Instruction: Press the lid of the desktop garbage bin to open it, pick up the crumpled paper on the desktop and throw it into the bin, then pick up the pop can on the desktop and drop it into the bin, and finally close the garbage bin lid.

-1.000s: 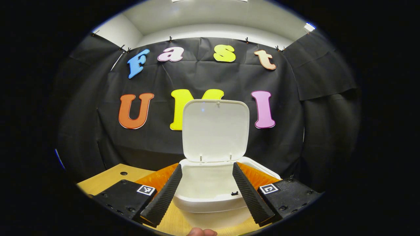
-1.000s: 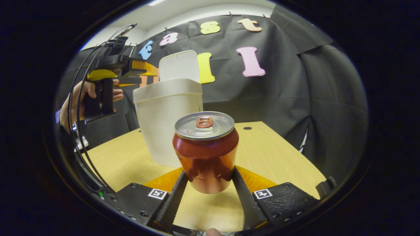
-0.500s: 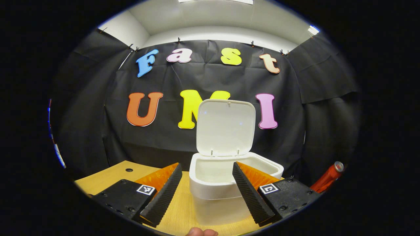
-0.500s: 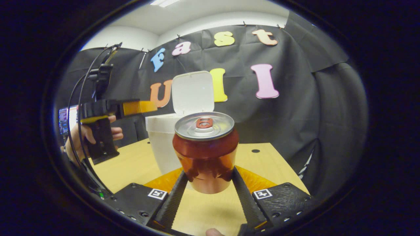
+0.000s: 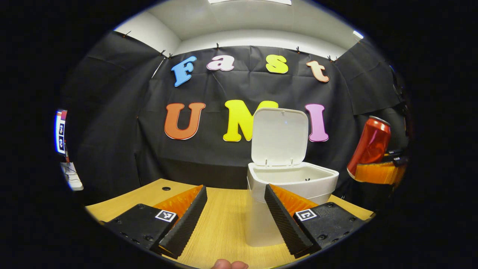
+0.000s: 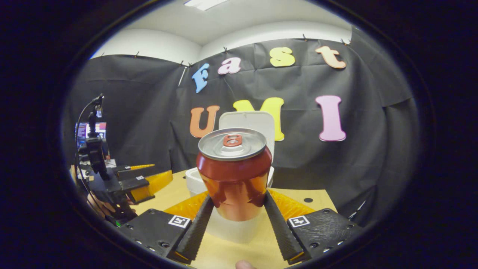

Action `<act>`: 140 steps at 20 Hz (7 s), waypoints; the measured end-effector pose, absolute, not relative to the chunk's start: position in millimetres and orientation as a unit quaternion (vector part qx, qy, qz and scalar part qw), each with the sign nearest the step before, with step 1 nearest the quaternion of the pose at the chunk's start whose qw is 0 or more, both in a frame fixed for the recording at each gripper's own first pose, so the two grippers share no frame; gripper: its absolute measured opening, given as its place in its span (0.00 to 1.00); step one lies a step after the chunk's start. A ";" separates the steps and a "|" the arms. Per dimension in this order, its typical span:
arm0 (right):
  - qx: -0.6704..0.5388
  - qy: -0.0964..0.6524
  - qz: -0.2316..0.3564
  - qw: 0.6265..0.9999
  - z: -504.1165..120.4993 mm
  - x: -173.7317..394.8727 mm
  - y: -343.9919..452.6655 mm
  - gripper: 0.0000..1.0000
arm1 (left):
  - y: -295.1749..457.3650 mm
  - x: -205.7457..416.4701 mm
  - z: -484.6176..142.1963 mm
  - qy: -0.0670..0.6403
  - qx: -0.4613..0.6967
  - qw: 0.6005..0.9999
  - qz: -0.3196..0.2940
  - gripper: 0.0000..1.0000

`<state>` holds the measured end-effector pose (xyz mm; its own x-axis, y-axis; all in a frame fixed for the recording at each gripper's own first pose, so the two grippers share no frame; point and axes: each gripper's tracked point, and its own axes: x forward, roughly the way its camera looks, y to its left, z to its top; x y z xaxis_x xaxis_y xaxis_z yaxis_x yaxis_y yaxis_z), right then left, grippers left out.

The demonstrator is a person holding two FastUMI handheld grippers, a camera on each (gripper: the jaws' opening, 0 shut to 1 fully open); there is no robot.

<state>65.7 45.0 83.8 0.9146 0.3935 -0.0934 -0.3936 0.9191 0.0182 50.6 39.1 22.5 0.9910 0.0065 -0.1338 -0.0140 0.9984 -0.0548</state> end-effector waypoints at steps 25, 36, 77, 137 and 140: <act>0.004 0.163 0.139 0.977 80.8 198.1 91.2 0.82 | 75.4 -0.1 -12.0 0.052 -0.016 0.998 0.012 0.99; 0.008 0.106 0.115 0.988 120.9 190.8 82.0 0.88 | 45.2 1.6 -23.7 0.075 0.005 0.997 -0.026 0.99; 0.052 0.145 0.100 0.983 228.3 286.5 112.1 0.95 | 67.9 -2.1 -10.6 0.060 -0.029 0.998 -0.004 0.99; 0.031 -0.031 0.061 0.997 73.9 62.8 41.8 0.96 | 40.4 -2.8 -0.1 0.037 -0.036 0.999 -0.010 0.97; 0.009 -0.033 0.040 0.999 43.5 41.5 27.5 0.97 | 36.6 -3.1 -0.2 0.036 -0.033 0.999 -0.014 0.97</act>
<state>41.5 27.5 43.5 0.9946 0.0785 0.0673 -0.0797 0.9967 0.0159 -3.1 36.6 -0.2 0.9970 -0.0306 -0.0717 0.0258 0.9974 -0.0667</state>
